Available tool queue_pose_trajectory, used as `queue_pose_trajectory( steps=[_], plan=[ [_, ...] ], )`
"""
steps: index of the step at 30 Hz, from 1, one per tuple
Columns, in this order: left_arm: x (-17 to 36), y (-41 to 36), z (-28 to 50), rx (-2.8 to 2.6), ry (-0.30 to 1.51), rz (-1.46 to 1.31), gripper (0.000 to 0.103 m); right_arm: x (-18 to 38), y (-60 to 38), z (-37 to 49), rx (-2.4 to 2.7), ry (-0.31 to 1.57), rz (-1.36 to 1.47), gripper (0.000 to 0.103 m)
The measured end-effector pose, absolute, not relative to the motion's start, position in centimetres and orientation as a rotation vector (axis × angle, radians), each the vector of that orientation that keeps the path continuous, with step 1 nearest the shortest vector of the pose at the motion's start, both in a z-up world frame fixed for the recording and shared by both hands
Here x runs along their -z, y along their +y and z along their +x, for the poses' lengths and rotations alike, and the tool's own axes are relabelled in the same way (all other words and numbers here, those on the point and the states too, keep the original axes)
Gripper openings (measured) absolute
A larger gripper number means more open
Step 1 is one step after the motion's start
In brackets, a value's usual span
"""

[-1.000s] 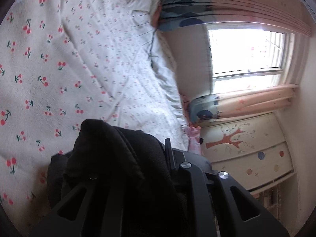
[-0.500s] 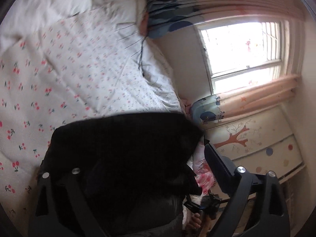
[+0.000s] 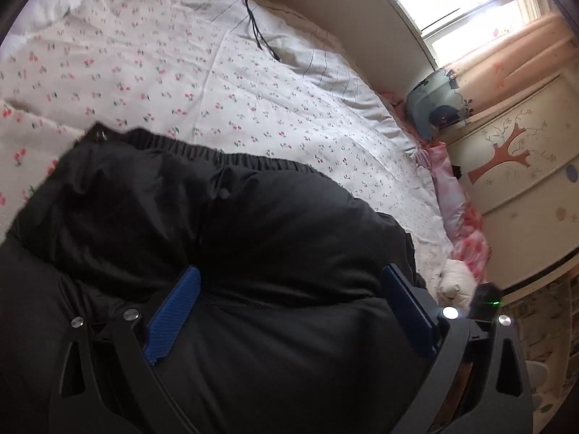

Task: Fold large clothes

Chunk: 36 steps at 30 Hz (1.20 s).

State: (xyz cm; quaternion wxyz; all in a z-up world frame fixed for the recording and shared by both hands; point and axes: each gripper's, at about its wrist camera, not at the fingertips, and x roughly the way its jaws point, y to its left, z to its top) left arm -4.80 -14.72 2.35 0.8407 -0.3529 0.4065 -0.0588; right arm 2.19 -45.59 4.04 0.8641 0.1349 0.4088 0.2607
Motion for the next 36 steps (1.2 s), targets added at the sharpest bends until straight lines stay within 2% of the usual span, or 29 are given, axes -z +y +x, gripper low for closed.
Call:
queue_pose_trajectory(
  steps=[3,7,9,11,12,14,19,23,26,29,32,36],
  plan=[
    [-5.6,-15.7,-5.3,0.065,0.793,-0.626,0.095,-9.1,-44.9,0.6,-0.524,0.69,0.208,0.096],
    [-7.7,-17.6,-4.3,-0.075,0.75,-0.462,0.095,-12.4,-40.5,3.5,-0.455,0.609,0.039,0.096],
    [-6.8,-18.5,-3.8,-0.134,0.764,-0.383,0.095,-11.0,-38.1,6.4,-0.409,0.657,-0.041,0.096],
    [-5.5,-18.5,-3.9,-0.16,0.785,-0.365,0.095,-6.7,-36.9,8.9,-0.362,0.769,-0.116,0.096],
    [-4.4,-18.3,-4.1,-0.156,0.787,-0.391,0.096,-3.7,-37.1,10.1,-0.379,0.859,-0.09,0.096],
    [-3.7,-18.7,-4.4,-0.162,0.77,-0.379,0.096,-1.3,-39.3,11.0,-0.421,0.926,0.05,0.096],
    [-2.6,-21.1,-4.3,-0.196,0.773,-0.252,0.096,-2.0,-40.3,10.1,-0.411,0.935,0.0,0.096],
    [-2.3,-21.2,-4.6,-0.196,0.76,-0.251,0.096,-4.5,-41.4,9.7,-0.367,0.828,0.001,0.096],
    [-2.4,-21.0,-4.6,-0.187,0.749,-0.269,0.096,-1.3,-41.7,11.6,-0.376,0.932,0.05,0.096],
    [-2.2,-21.5,-4.6,-0.194,0.745,-0.246,0.096,-0.8,-41.8,11.6,-0.379,0.935,0.062,0.096],
    [-2.1,-21.7,-4.8,-0.198,0.742,-0.237,0.096,-2.0,-42.0,11.0,-0.374,0.943,0.046,0.096],
    [-2.1,-21.6,-5.0,-0.198,0.735,-0.24,0.096,-4.6,-44.0,7.1,-0.38,0.845,0.083,0.096]
  ],
)
